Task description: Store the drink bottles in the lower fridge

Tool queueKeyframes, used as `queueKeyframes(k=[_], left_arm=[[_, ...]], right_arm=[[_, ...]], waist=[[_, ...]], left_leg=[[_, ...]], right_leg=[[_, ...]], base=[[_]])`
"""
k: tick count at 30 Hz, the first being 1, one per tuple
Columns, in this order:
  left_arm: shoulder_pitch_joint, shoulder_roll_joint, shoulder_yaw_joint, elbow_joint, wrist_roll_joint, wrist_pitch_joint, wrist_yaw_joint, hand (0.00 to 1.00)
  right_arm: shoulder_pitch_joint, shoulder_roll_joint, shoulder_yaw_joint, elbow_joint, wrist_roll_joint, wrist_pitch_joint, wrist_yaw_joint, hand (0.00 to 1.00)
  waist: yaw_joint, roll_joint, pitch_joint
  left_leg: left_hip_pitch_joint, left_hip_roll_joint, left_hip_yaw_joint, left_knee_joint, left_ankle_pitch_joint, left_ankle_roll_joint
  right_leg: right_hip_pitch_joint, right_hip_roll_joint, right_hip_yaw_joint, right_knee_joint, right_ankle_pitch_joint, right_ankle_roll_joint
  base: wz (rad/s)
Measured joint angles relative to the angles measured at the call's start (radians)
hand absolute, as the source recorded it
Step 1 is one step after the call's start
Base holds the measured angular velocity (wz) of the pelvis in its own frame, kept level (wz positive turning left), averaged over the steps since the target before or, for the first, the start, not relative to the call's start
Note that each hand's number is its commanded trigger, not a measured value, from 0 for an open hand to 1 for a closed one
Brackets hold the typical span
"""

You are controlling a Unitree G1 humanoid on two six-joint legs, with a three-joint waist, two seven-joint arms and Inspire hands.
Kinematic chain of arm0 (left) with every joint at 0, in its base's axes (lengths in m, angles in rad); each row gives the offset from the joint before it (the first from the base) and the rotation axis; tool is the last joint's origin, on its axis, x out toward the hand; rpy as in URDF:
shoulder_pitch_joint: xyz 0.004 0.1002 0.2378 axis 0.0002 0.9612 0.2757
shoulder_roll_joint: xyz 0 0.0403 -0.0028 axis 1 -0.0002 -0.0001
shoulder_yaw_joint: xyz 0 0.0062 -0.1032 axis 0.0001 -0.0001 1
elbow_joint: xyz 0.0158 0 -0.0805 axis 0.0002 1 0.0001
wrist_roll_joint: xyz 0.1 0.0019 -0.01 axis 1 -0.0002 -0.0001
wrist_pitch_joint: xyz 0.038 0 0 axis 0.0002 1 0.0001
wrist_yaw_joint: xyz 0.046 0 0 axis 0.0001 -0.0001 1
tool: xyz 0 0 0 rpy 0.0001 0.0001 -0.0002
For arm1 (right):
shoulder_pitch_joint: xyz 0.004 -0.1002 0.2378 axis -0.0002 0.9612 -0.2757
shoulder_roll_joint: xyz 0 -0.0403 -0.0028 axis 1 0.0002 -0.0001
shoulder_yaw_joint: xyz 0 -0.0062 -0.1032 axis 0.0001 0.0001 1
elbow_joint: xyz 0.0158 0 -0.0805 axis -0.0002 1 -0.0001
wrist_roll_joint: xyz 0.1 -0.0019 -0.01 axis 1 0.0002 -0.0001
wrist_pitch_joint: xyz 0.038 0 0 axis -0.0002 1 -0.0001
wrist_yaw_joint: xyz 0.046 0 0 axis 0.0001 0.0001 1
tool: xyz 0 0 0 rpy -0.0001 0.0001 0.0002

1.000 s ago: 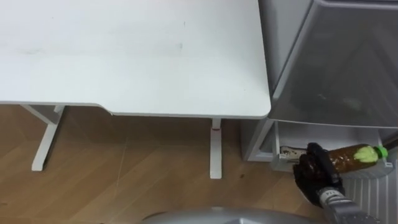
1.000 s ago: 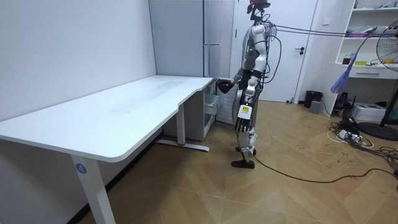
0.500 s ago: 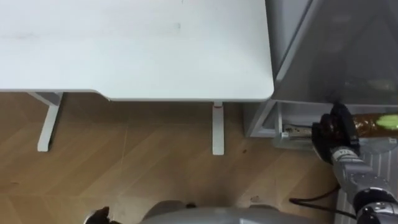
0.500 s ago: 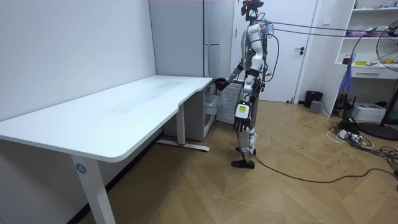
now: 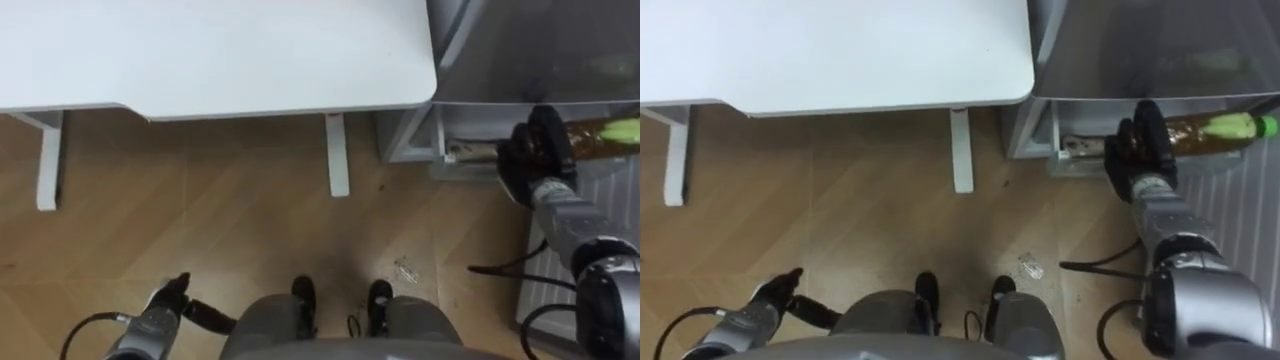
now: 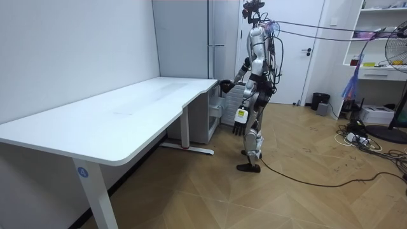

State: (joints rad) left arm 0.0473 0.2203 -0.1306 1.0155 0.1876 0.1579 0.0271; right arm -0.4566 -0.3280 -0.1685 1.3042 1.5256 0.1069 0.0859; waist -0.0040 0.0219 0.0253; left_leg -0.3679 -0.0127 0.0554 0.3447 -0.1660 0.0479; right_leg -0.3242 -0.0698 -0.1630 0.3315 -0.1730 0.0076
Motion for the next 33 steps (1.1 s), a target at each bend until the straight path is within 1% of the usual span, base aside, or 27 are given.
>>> queueKeyframes(k=[1, 3, 4, 5, 6, 9, 10, 12, 14, 15, 16, 17, 18, 19, 22, 23, 25, 27, 29, 30, 33], left_arm=[[-0.005, 0.000, -0.012, 0.000, 0.003, 0.001, 0.000, 0.00], [-0.014, 0.002, -0.033, 0.006, 0.004, -0.002, 0.001, 0.00], [-0.013, 0.003, -0.034, 0.007, 0.003, -0.002, 0.001, 0.00], [-0.013, 0.005, -0.047, 0.017, 0.002, -0.001, 0.002, 0.00], [-0.012, 0.010, -0.071, 0.026, 0.002, 0.005, 0.002, 0.00], [-0.012, 0.018, -0.120, 0.038, 0.003, 0.012, 0.001, 0.00], [-0.012, 0.018, -0.126, 0.040, 0.003, 0.011, 0.000, 0.00], [-0.013, 0.018, -0.128, 0.042, 0.014, 0.009, -0.011, 0.00], [-0.013, 0.018, -0.130, 0.041, 0.022, 0.010, -0.019, 0.00], [-0.014, 0.018, -0.132, 0.039, 0.022, 0.010, -0.022, 0.00], [-0.014, 0.018, -0.132, 0.038, 0.022, 0.010, -0.024, 0.00], [-0.014, 0.018, -0.132, 0.037, 0.023, 0.010, -0.031, 0.00], [-0.014, 0.018, -0.132, 0.035, 0.023, 0.010, -0.037, 0.00], [-0.014, 0.018, -0.131, 0.035, 0.023, 0.009, -0.039, 0.00], [-0.015, 0.022, -0.126, 0.033, 0.023, 0.007, -0.040, 0.00], [-0.015, 0.022, -0.127, 0.034, 0.023, 0.006, -0.040, 0.00], [-0.014, 0.022, -0.129, 0.036, 0.023, 0.006, -0.040, 0.00], [-0.014, 0.023, -0.130, 0.037, 0.023, 0.006, -0.039, 0.00], [-0.014, 0.022, -0.130, 0.037, 0.023, 0.006, -0.038, 0.00], [-0.014, 0.022, -0.131, 0.037, 0.023, 0.006, -0.038, 0.00], [-0.014, 0.023, -0.131, 0.037, 0.022, 0.006, -0.038, 0.00]], right_arm=[[-0.007, -0.007, 0.000, 0.014, 0.000, 0.000, -0.009, 1.00], [-0.019, -0.022, 0.000, 0.028, -0.001, 0.001, -0.035, 1.00], [-0.022, -0.022, 0.000, 0.028, -0.002, 0.003, -0.037, 1.00], [-0.031, -0.022, 0.010, 0.028, -0.002, 0.008, -0.042, 1.00], [-0.037, -0.022, 0.030, 0.028, -0.003, 0.013, -0.043, 1.00], [-0.050, -0.022, 0.061, 0.028, -0.017, 0.032, -0.045, 1.00], [-0.053, -0.022, 0.061, 0.028, -0.029, 0.035, -0.045, 1.00], [-0.066, -0.023, 0.061, 0.028, -0.071, 0.038, -0.045, 1.00], [-0.076, -0.023, 0.061, 0.028, -0.076, 0.038, -0.045, 1.00], [-0.087, -0.024, 0.061, 0.028, -0.078, 0.038, -0.045, 0.91], [-0.091, -0.024, 0.064, 0.028, -0.080, 0.038, -0.045, 0.85], [-0.102, -0.026, 0.074, 0.028, -0.091, 0.038, -0.045, 0.71], [-0.117, -0.029, 0.089, 0.028, -0.107, 0.038, -0.046, 0.52], [-0.124, -0.030, 0.097, 0.028, -0.116, 0.039, -0.046, 0.00], [-0.141, -0.036, 0.112, 0.026, -0.150, 0.039, -0.043, 0.00], [-0.140, -0.044, 0.121, 0.027, -0.148, 0.040, -0.046, 0.00], [-0.140, -0.054, 0.133, 0.028, -0.141, 0.046, -0.053, 0.00], [-0.140, -0.062, 0.149, 0.029, -0.140, 0.053, -0.054, 0.00], [-0.140, -0.063, 0.149, 0.029, -0.140, 0.064, -0.054, 0.00], [-0.140, -0.063, 0.149, 0.029, -0.140, 0.069, -0.057, 0.00], [-0.141, -0.063, 0.149, 0.032, -0.140, 0.070, -0.062, 0.00]], waist=[[0.010, 0.001, 0.0007], [0.043, 0.006, 0.0042], [0.045, 0.007, 0.0053], [0.060, 0.009, 0.0077], [0.069, 0.010, 0.0087], [0.074, 0.006, 0.0114], [0.074, 0.006, 0.0114], [0.081, -0.005, 0.0191], [0.088, -0.008, 0.0220], [0.089, -0.010, 0.0230], [0.092, -0.011, 0.0235], [0.095, -0.012, 0.0244], [0.098, -0.013, 0.0246], [0.099, -0.013, 0.0245], [0.109, -0.014, 0.0250], [0.118, -0.014, 0.0248], [0.122, -0.018, 0.0272], [0.124, -0.028, 0.0327], [0.124, -0.035, 0.0343], [0.124, -0.040, 0.0334], [0.125, -0.045, 0.0323]], left_leg=[[-0.008, 0.000, 0.000, 0.000, 0.003, 0.001], [-0.042, -0.002, 0.001, 0.003, 0.012, 0.001], [-0.050, -0.002, 0.003, 0.004, 0.013, 0.001], [-0.064, -0.001, 0.014, 0.007, 0.014, 0.001], [-0.077, -0.001, 0.015, 0.012, 0.014, 0.001], [-0.102, -0.003, 0.017, 0.020, 0.014, 0.001], [-0.109, -0.002, 0.017, 0.024, 0.014, 0.001], [-0.116, -0.003, 0.025, 0.032, 0.014, 0.001], [-0.122, -0.003, 0.024, 0.035, 0.014, 0.001], [-0.129, -0.003, 0.024, 0.038, 0.014, 0.001], [-0.131, -0.003, 0.025, 0.038, 0.015, 0.002], [-0.133, -0.003, 0.028, 0.038, 0.015, 0.002], [-0.136, -0.004, 0.033, 0.039, 0.015, 0.002], [-0.138, -0.004, 0.034, 0.040, 0.015, 0.003], [-0.149, -0.002, 0.039, 0.047, 0.015, 0.003], [-0.149, -0.002, 0.039, 0.048, 0.015, 0.003], [-0.148, -0.002, 0.041, 0.048, 0.015, 0.003], [-0.144, -0.003, 0.048, 0.048, 0.015, 0.003], [-0.145, -0.002, 0.050, 0.048, 0.015, 0.003], [-0.146, -0.002, 0.050, 0.049, 0.015, 0.003], [-0.146, -0.003, 0.051, 0.050, 0.015, 0.003]], right_leg=[[-0.009, 0.000, 0.000, 0.001, 0.003, 0.000], [-0.048, -0.002, 0.003, 0.020, 0.009, -0.001], [-0.061, -0.003, 0.005, 0.027, 0.009, -0.001], [-0.082, -0.004, 0.009, 0.039, 0.008, -0.003], [-0.097, -0.005, 0.011, 0.050, 0.005, -0.005], [-0.123, -0.014, 0.005, 0.070, -0.007, -0.008], [-0.127, -0.015, 0.002, 0.071, -0.008, -0.008], [-0.137, -0.019, -0.001, 0.084, -0.012, -0.007], [-0.141, -0.019, 0.000, 0.084, -0.013, -0.007], [-0.149, -0.019, 0.001, 0.086, -0.013, -0.006], [-0.152, -0.019, 0.004, 0.088, -0.013, -0.006], [-0.159, -0.019, 0.013, 0.095, -0.015, -0.006], [-0.169, -0.020, 0.019, 0.102, -0.019, -0.004], [-0.172, -0.020, 0.021, 0.103, -0.019, -0.005], [-0.184, -0.021, 0.021, 0.118, -0.024, -0.008], [-0.184, -0.020, 0.022, 0.120, -0.025, -0.009], [-0.186, -0.022, 0.022, 0.125, -0.027, -0.010], [-0.187, -0.028, 0.022, 0.135, -0.032, -0.011], [-0.189, -0.032, 0.022, 0.136, -0.033, -0.011], [-0.190, -0.032, 0.022, 0.136, -0.033, -0.011], [-0.190, -0.032, 0.022, 0.136, -0.033, -0.011]], base=[[0.00], [0.00], [-0.04], [-0.07], [-0.04], [0.10], [0.10], [0.00], [0.02], [0.00], [-0.04], [-0.10], [-0.10], [-0.08], [0.02], [0.00], [0.00], [0.00], [0.00], [0.00], [0.00]])
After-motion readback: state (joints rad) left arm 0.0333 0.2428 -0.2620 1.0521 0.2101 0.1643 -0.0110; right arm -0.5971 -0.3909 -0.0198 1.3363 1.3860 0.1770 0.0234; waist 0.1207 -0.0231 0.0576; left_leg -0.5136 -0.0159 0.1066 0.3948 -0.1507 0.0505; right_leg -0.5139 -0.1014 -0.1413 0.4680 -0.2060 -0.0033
